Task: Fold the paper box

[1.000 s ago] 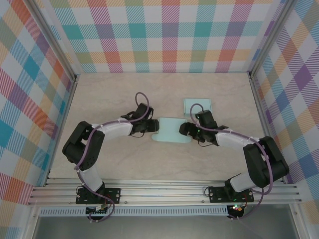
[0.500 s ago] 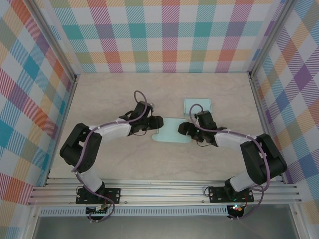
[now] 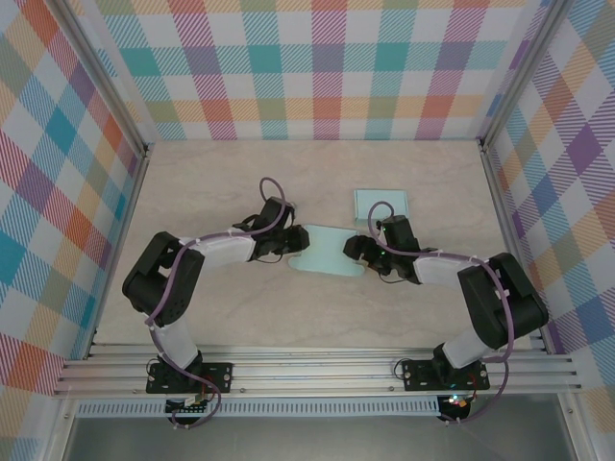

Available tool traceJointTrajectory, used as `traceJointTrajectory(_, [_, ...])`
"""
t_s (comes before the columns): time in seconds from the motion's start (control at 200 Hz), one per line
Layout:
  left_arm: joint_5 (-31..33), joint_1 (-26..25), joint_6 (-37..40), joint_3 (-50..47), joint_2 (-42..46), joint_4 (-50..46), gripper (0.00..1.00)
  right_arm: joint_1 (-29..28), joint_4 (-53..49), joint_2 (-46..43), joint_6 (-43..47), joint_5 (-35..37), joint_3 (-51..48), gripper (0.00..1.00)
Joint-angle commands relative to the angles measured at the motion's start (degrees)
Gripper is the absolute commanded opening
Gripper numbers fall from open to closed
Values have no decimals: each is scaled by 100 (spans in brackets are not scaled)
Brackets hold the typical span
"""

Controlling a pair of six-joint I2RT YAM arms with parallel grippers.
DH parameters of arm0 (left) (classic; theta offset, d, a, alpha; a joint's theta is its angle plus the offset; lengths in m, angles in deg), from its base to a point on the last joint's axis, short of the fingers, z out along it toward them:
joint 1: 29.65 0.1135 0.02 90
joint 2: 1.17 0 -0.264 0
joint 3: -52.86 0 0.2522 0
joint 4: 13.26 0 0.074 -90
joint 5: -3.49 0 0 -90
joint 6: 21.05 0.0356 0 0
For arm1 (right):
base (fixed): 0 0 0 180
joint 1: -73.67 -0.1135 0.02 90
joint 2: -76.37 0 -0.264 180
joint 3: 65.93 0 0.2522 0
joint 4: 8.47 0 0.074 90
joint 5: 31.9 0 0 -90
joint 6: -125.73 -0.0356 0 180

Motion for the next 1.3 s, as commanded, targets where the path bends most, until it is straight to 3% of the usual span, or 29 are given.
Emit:
traceJointTrajectory(0.0, [144, 191, -15, -256, -22, -405, 10, 29, 542, 194, -203, -396, -37, 80])
traceJointTrajectory(0.115, [74, 287, -53, -335, -41, -330, 3, 28, 914, 365, -367, -634, -46, 79])
traceJointTrajectory(0.385, [-17, 391, 11, -365, -33, -313, 2, 35, 1607, 682, -504, -1050, 29, 78])
traceJointTrajectory(0.58, [-55, 392, 66, -346, 2, -254, 2, 34, 1857, 784, -504, -1337, 239, 67])
traceJointTrajectory(0.73, [-63, 391, 150, -345, 189, -137, 5, 35, 1967, 729, -653, -1459, 236, 52])
traceJointTrajectory(0.815, [-112, 391, 223, -355, 375, 2, 12, 35, 2000, 669, -798, -1522, 200, 46])
traceJointTrajectory(1.09, [-141, 375, 997, -638, 1285, 805, 61, 229, 1086, 195, -1308, -1854, 228, 39])
traceJointTrajectory(1.185, [-173, 244, 1777, -1069, 1762, 1545, 66, 445, 510, -59, -1505, -2122, 212, 37])
traceJointTrajectory(1.295, [140, -297, 3307, -1854, 2335, 2696, 68, 764, 77, -333, -1731, -2612, 153, 37])
